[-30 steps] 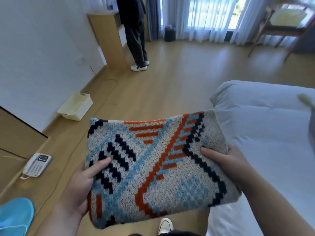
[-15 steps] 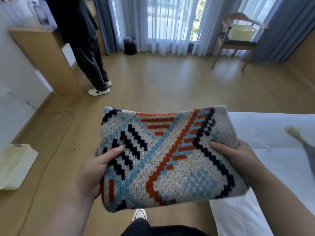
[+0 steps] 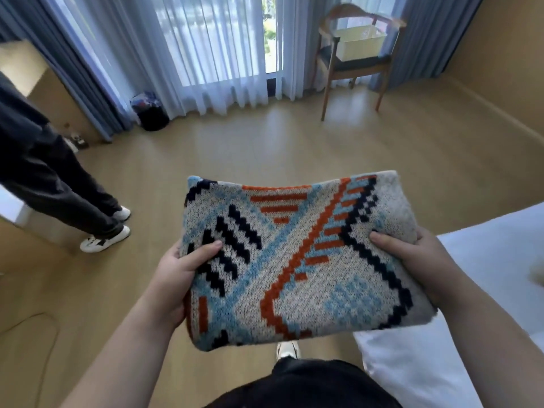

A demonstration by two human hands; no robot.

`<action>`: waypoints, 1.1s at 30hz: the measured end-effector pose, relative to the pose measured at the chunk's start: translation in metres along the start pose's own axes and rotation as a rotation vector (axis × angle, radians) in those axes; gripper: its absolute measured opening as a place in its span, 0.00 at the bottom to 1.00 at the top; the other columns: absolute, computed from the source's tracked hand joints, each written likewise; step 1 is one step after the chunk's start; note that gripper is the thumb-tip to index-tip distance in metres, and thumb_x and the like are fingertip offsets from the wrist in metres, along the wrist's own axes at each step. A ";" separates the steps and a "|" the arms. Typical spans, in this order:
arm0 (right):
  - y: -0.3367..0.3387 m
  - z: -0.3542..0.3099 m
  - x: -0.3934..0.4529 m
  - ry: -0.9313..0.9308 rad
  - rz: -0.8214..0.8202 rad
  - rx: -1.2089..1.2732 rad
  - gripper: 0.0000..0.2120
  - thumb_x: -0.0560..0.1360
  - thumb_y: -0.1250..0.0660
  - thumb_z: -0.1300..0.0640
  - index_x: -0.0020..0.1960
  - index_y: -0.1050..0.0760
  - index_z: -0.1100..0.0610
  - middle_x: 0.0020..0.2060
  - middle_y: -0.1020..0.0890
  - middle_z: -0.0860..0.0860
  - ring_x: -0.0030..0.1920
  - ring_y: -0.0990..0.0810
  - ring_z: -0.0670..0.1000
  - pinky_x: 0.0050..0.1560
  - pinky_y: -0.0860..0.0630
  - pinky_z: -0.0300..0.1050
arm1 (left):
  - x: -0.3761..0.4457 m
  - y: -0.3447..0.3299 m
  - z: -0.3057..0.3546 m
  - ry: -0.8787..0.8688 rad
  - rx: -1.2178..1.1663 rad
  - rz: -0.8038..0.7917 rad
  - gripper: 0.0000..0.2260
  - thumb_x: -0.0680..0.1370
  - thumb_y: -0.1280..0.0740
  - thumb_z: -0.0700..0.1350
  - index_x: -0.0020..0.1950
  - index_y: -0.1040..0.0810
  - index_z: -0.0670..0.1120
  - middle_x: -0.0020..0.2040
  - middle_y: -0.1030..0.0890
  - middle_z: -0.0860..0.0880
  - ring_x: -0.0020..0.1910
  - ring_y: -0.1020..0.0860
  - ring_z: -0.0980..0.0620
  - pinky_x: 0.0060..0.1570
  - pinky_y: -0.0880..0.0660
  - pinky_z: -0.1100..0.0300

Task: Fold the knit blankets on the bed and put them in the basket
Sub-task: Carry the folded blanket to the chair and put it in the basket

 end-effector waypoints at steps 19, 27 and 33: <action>-0.023 -0.236 0.513 -0.018 0.278 0.051 0.19 0.68 0.25 0.61 0.57 0.24 0.63 0.45 0.14 0.61 0.43 0.14 0.63 0.37 0.16 0.53 | 0.580 -0.203 0.255 0.094 0.062 -0.266 0.21 0.71 0.27 0.41 0.63 0.25 0.43 0.52 0.15 0.37 0.46 0.15 0.36 0.36 0.17 0.48; 0.105 -0.303 0.734 0.023 0.426 0.178 0.17 0.67 0.25 0.62 0.54 0.23 0.64 0.44 0.14 0.60 0.42 0.13 0.61 0.35 0.16 0.51 | 0.794 -0.420 0.314 0.067 0.189 -0.365 0.16 0.75 0.29 0.40 0.62 0.25 0.43 0.52 0.15 0.37 0.45 0.15 0.37 0.36 0.17 0.48; 0.188 -0.386 0.894 -0.025 0.360 0.120 0.25 0.64 0.23 0.58 0.59 0.24 0.61 0.46 0.13 0.58 0.45 0.13 0.60 0.43 0.17 0.54 | 0.915 -0.554 0.361 0.091 0.186 -0.331 0.18 0.75 0.28 0.40 0.63 0.25 0.42 0.52 0.15 0.37 0.47 0.15 0.36 0.39 0.17 0.45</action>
Point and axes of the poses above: each hand's wrist, its own x-axis towards the middle knuckle, its own y-axis out of the back of the hand, z = x × y, the point moved 7 cm from there along x, towards the middle knuckle
